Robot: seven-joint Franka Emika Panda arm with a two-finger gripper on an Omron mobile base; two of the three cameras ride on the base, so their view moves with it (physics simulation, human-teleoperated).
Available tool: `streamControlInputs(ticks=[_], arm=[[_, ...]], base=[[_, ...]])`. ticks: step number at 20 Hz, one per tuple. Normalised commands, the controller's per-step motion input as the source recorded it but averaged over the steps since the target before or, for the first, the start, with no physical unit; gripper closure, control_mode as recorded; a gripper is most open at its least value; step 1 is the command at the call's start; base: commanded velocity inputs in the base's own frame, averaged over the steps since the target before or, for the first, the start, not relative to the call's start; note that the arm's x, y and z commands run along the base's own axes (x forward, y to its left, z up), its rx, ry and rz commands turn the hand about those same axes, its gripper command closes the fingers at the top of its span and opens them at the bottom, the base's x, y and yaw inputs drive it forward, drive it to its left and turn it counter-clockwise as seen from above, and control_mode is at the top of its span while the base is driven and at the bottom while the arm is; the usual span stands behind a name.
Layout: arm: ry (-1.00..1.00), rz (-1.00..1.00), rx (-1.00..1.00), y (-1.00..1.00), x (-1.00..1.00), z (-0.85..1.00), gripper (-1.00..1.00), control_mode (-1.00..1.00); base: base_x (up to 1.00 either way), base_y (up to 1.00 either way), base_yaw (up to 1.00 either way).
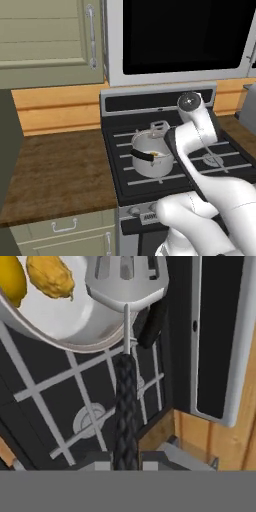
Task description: Put the lemon and squash in the pot. Retrieve the spatula and lightly stir the vegetables in the pot.
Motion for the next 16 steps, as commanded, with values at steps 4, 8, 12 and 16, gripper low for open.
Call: streamControlInputs(ticks=[4, 8, 12, 16], arm=[[0.00, 0.36, -0.27, 0.00, 0.14, 0.00, 1.00, -1.00], [0.00, 0.25, -0.21, -0.05, 0.14, 0.00, 1.00, -1.00], [0.00, 0.19, -0.16, -0.01, 0.28, 0.00, 1.00, -1.00], [0.00, 0.27, -0.22, 0.00, 0.25, 0.00, 1.00, -1.00]], base=[[0.00, 0.00, 0.00], [0.00, 0.00, 0.00], [0.00, 0.00, 0.00], [0.00, 0.00, 0.00]])
